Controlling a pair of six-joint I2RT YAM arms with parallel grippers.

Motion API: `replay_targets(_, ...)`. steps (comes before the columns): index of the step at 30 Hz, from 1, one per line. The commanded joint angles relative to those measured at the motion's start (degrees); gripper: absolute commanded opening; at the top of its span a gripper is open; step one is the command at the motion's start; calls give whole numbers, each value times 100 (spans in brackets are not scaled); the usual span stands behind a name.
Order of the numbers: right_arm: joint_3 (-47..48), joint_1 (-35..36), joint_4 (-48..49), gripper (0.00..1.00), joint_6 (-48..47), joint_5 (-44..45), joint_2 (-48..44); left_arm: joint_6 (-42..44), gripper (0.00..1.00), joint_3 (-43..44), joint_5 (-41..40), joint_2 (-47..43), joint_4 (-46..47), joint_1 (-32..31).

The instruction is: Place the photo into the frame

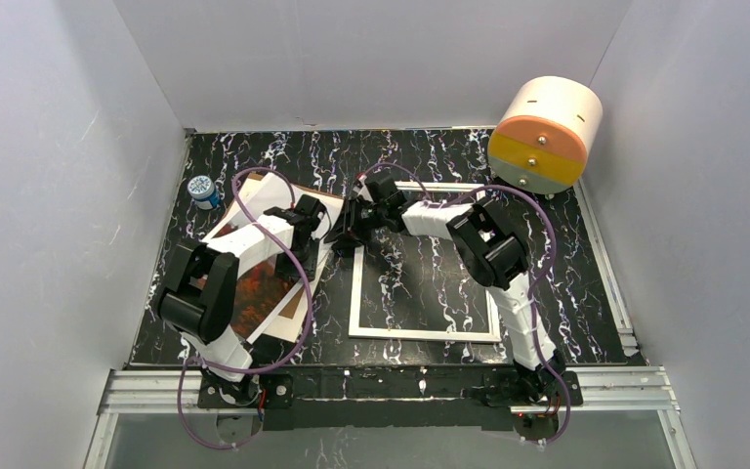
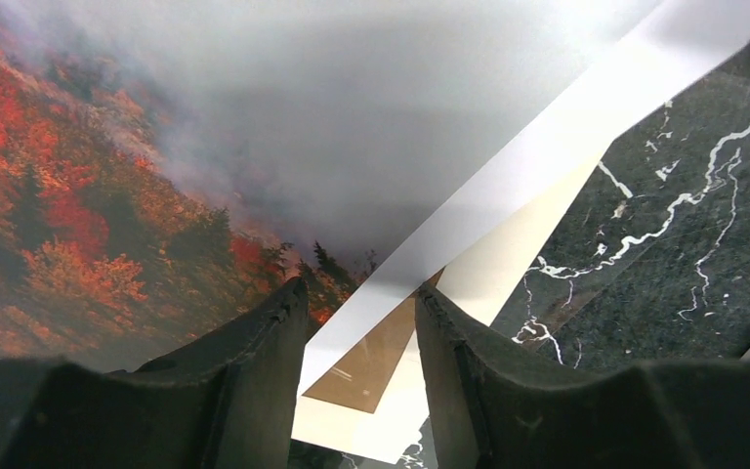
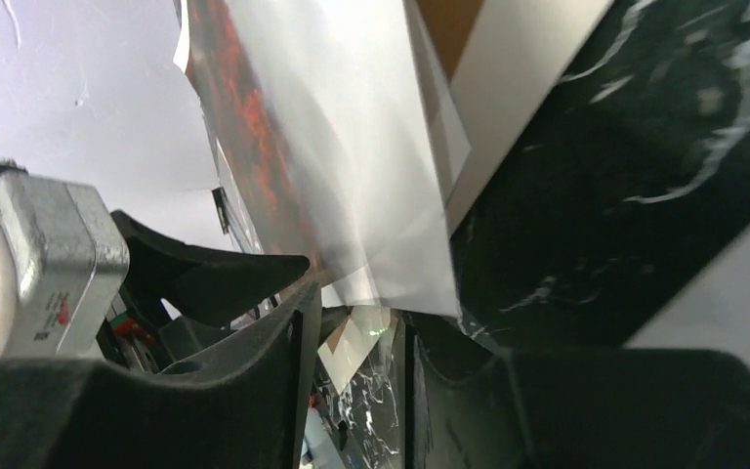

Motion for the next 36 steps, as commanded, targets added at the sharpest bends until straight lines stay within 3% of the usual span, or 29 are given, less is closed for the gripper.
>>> replay_targets(1,-317,257,956,39,-30,-137,-435,-275,43,-356,308,483,207,131)
replay_targets(11,-1157,688,1941,27,-53,-131,-624,-391,30,-445,727,467,354,362)
replay_targets(15,-1320,801,2306,22,-103,-122,-608,-419,30,-466,796,337,393,450)
replay_targets(20,-1412,823,2432,3,-70,79,-808,-495,31,-260,744,61,230,553)
replay_targets(24,-1427,826,2261,1,1,278,-1105,-516,39,151,398,-213,-111,622)
replay_targets(28,-845,757,781,1,-111,455,-1508,-381,59,923,-149,-460,-627,728)
replay_targets(36,-25,524,-2376,1,-647,351,-2139,-152,66,1626,-219,-424,-900,1121)
